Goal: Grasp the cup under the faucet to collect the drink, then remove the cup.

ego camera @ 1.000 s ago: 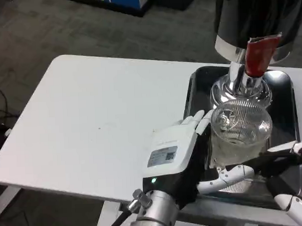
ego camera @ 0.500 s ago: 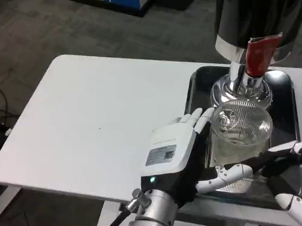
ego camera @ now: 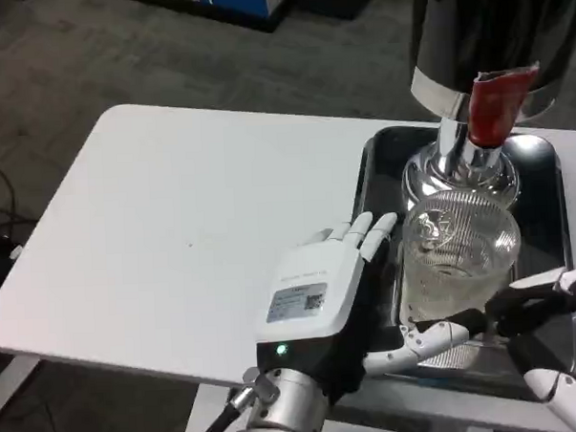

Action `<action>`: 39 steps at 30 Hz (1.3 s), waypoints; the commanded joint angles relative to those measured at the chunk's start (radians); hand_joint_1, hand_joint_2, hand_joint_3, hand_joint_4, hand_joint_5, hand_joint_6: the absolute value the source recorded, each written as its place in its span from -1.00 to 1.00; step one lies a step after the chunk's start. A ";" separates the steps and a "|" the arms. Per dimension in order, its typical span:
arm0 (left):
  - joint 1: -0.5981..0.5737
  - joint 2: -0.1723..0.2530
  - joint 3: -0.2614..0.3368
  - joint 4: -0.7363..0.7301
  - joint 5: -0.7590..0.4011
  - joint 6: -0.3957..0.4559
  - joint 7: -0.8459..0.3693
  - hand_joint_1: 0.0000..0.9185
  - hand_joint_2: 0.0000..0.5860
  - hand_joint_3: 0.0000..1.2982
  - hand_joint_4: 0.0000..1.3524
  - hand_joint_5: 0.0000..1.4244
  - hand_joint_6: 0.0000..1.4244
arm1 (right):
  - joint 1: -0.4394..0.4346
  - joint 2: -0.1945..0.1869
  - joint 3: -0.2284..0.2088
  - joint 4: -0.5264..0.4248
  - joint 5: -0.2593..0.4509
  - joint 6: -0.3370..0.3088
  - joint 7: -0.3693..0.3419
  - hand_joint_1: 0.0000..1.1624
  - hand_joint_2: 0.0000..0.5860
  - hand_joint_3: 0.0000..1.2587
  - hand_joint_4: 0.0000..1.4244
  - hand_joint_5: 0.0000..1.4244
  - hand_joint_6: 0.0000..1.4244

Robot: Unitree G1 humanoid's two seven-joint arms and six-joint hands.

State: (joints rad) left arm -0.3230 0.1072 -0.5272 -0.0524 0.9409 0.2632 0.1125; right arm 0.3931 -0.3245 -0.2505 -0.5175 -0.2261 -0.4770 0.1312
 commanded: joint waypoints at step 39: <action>0.072 0.038 0.058 -0.194 0.016 -0.001 -0.087 -0.68 -0.62 -0.78 -0.93 -0.87 -0.87 | 0.005 0.010 0.007 -0.006 0.011 -0.018 0.000 -0.29 0.33 -0.11 -0.17 -0.22 -0.46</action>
State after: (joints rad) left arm -0.2800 0.1327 -0.4786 -0.2096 0.9497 0.2631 0.0471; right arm 0.3920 -0.3215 -0.2485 -0.5176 -0.2260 -0.4833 0.1312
